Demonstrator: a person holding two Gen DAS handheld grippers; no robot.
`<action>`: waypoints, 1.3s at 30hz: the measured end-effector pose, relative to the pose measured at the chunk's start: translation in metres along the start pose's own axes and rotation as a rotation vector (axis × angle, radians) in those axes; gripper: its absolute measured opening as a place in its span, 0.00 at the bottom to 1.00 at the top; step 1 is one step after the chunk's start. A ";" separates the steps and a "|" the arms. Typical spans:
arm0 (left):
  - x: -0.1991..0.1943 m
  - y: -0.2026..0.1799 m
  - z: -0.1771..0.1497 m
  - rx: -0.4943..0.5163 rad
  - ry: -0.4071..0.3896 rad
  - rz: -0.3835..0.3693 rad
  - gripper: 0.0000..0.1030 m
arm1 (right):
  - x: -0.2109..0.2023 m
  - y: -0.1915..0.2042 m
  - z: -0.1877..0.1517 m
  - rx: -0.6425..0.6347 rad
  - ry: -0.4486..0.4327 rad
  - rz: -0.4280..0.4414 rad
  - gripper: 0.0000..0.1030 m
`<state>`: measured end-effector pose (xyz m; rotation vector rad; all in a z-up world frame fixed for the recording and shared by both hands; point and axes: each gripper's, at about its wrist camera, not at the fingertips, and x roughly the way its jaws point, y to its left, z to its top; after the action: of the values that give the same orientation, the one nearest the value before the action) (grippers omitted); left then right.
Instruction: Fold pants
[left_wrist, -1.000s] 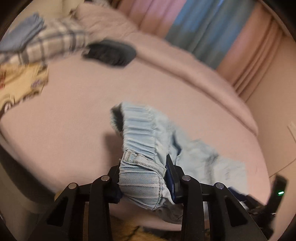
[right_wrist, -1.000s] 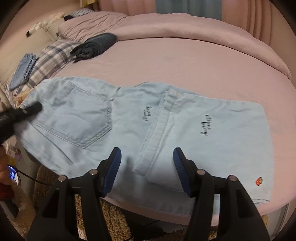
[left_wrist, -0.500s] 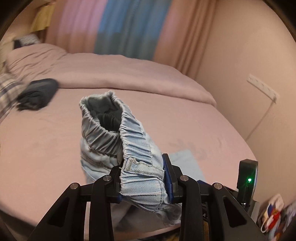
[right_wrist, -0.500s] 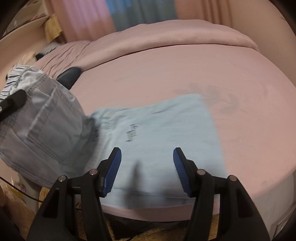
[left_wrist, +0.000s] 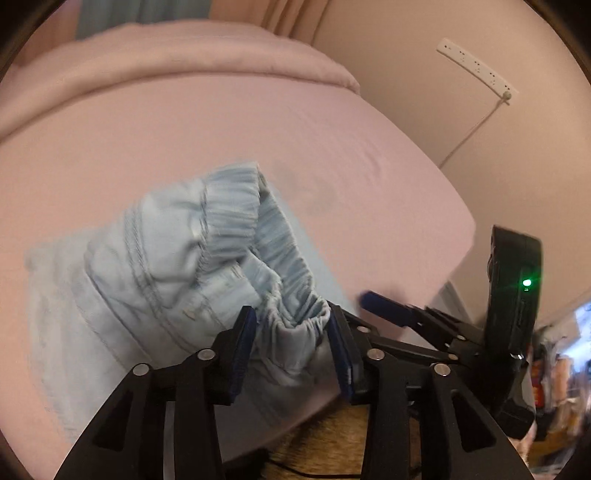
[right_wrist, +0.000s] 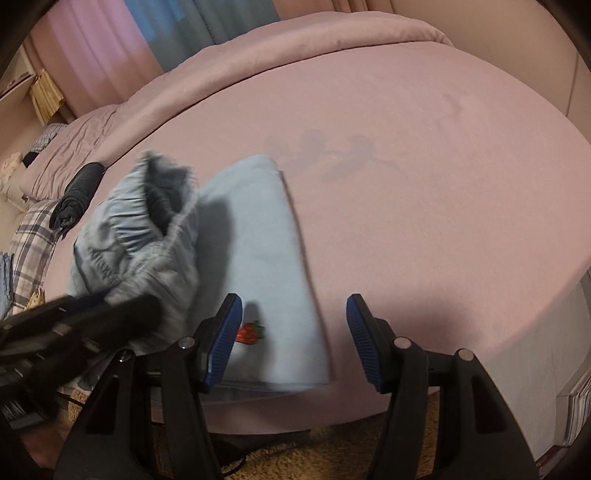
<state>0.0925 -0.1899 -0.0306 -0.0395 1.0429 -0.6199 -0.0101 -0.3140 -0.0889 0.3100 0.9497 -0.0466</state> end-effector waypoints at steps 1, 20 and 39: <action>-0.009 0.001 0.000 -0.009 -0.017 -0.003 0.40 | -0.001 -0.002 0.000 0.008 -0.003 0.000 0.57; -0.072 0.104 -0.069 -0.300 -0.099 0.251 0.63 | -0.036 0.034 0.008 -0.039 -0.090 0.153 0.62; -0.066 0.118 -0.072 -0.313 -0.085 0.307 0.63 | -0.033 0.048 0.002 -0.095 -0.150 0.266 0.23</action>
<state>0.0645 -0.0411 -0.0526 -0.1746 1.0296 -0.1721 -0.0194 -0.2722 -0.0496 0.3384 0.7533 0.2159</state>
